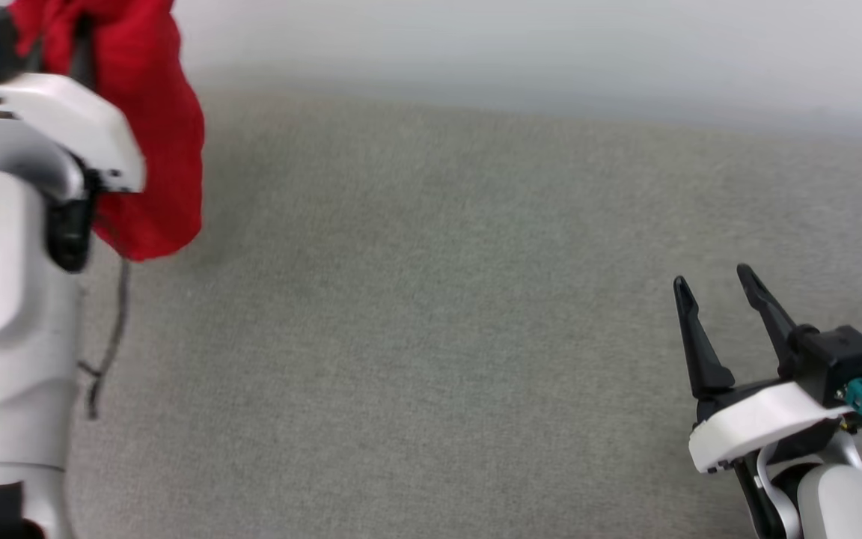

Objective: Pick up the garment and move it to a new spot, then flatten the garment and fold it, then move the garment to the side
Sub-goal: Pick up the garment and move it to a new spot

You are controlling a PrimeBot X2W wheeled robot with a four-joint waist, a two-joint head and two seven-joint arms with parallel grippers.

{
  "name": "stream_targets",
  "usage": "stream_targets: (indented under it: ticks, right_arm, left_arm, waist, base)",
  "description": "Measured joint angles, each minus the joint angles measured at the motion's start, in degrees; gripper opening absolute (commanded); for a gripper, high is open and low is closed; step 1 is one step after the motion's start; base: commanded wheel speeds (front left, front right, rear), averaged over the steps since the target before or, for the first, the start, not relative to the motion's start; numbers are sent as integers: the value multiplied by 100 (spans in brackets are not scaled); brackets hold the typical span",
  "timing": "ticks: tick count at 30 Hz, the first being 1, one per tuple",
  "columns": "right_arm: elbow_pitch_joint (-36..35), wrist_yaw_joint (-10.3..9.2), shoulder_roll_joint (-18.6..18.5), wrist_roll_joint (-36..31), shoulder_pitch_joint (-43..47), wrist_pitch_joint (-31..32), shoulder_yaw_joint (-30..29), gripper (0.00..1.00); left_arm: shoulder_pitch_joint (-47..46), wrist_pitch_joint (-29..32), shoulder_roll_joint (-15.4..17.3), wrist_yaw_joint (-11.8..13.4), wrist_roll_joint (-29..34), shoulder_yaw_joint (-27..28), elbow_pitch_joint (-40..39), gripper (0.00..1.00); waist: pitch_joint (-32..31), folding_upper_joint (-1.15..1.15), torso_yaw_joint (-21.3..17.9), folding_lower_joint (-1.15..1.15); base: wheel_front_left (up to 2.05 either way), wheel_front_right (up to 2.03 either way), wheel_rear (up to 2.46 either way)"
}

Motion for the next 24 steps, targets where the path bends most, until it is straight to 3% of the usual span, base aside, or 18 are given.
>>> stream_targets:
  ticks: [5,15,24]
  right_arm:
    - [-1,0,62,-1,192,1,-42,100]
    - [-156,0,99,-5,386,121,-69,100]
    - [-216,0,109,1,410,103,-182,100]
  left_arm:
    - [70,-232,-494,-35,-3,-307,-325,0]
    - [932,-434,-1625,-234,-246,-1256,-886,0]
    - [2417,-259,-1933,-312,-638,-2824,-945,0]
  waist:
    - [-333,0,-225,0]
    - [-558,0,-1113,-1]
    - [-327,0,-1707,0]
  base:
    - [0,0,0]
    - [0,0,0]
    - [0,0,0]
